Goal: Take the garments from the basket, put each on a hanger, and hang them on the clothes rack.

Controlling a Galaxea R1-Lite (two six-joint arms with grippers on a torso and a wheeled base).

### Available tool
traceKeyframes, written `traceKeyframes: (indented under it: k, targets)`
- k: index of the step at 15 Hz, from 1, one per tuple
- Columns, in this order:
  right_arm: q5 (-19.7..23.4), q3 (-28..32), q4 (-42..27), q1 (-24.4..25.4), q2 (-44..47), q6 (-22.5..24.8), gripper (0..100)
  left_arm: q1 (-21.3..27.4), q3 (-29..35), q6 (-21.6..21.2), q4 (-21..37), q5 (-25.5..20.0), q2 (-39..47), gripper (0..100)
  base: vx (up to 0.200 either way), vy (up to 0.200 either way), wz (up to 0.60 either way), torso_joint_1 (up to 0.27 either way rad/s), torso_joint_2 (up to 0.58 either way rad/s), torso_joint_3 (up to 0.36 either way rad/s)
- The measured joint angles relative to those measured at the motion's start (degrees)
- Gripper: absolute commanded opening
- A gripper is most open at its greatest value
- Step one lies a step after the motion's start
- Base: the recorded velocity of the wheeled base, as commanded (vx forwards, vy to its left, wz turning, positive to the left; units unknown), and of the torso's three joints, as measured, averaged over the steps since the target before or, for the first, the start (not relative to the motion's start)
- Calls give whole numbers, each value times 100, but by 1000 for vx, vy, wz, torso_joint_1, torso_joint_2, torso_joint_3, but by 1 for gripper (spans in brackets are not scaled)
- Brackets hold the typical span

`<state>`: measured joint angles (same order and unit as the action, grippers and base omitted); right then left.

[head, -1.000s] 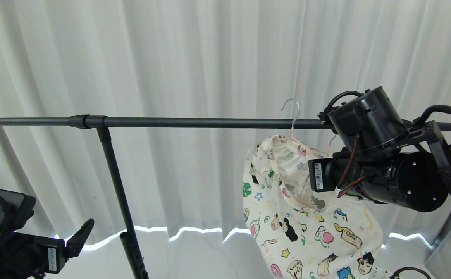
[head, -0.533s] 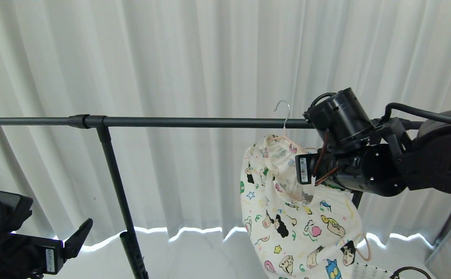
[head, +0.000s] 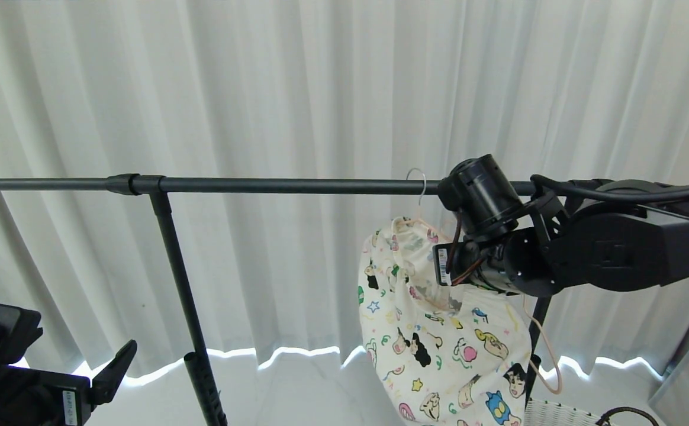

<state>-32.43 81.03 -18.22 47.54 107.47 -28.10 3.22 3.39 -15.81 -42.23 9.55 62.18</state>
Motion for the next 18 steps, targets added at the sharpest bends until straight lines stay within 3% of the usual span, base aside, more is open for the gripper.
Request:
traceKeyframes:
  k: [4, 5, 13, 18]
  targets:
    - [0, 15, 2, 5, 66, -17, 0, 24, -15, -9, 5, 2, -9, 100, 0, 0, 0, 0, 0, 0]
    - [2, 15, 5, 6, 66, -23, 100, 41, -22, -9, 5, 0, -9, 100, 0, 0, 0, 0, 0, 0]
    - [-26, 9, -38, 61, -210, -140, 100, 162, -98, -9, -2, 2, -20, 100, 0, 0, 0, 0, 0, 0]
    - [308, -143, -1095, 27, -1119, -113, 100, 22, -271, 46, -2, 30, 9, 100, 0, 0, 0, 0, 0, 0]
